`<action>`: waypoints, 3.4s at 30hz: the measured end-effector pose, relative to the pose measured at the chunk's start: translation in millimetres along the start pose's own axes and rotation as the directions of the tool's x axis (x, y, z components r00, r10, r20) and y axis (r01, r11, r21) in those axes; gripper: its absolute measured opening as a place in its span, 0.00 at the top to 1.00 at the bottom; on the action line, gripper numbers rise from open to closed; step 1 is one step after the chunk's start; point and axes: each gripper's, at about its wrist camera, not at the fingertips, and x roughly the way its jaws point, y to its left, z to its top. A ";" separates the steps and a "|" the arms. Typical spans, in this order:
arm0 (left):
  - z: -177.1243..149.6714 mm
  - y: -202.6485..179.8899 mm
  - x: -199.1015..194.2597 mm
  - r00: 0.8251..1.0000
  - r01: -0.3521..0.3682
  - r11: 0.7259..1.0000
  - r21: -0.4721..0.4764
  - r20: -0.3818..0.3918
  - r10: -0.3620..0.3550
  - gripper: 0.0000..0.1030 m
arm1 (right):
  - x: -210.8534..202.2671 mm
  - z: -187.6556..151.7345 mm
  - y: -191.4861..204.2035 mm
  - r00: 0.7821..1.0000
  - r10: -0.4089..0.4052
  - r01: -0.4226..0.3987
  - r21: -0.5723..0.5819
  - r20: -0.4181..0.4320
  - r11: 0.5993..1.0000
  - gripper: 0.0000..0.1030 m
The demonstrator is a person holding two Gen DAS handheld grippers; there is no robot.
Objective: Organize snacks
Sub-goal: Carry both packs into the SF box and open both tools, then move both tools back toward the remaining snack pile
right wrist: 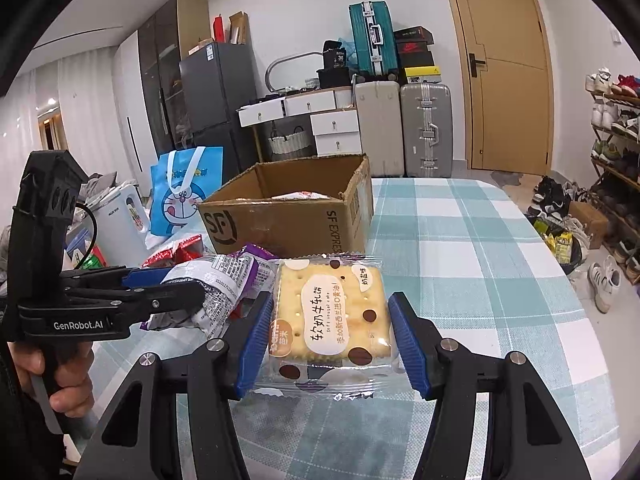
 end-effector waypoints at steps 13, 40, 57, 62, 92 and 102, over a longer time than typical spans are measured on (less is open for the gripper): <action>25.8 33.1 -47.0 0.994 -0.039 0.999 -0.029 0.097 0.041 0.49 | 10.7 41.7 10.1 0.998 0.012 -0.014 0.031 0.054 0.999 0.42; 104.9 53.2 -17.4 0.977 -0.148 0.988 -0.043 0.152 0.152 0.49 | 72.0 95.8 22.9 0.996 0.059 -0.064 0.071 0.067 0.995 0.42; 135.5 57.3 31.3 0.970 -0.199 0.980 -0.025 0.140 0.201 0.49 | 115.7 108.0 17.2 0.998 0.068 -0.069 0.082 0.015 0.994 0.42; 140.3 59.8 38.5 0.970 -0.205 0.979 -0.022 0.131 0.206 0.53 | 121.5 112.1 15.5 0.997 0.071 -0.071 0.085 0.008 0.994 0.42; 92.1 66.5 7.7 0.963 -0.252 0.968 -0.020 0.099 0.252 0.01 | 80.6 70.8 4.8 0.999 0.039 -0.035 0.108 -0.034 0.994 0.01; 53.8 57.8 -17.5 0.963 -0.249 0.969 -0.011 0.107 0.248 0.01 | 63.0 41.1 9.3 0.998 0.030 -0.026 0.061 -0.059 0.998 0.01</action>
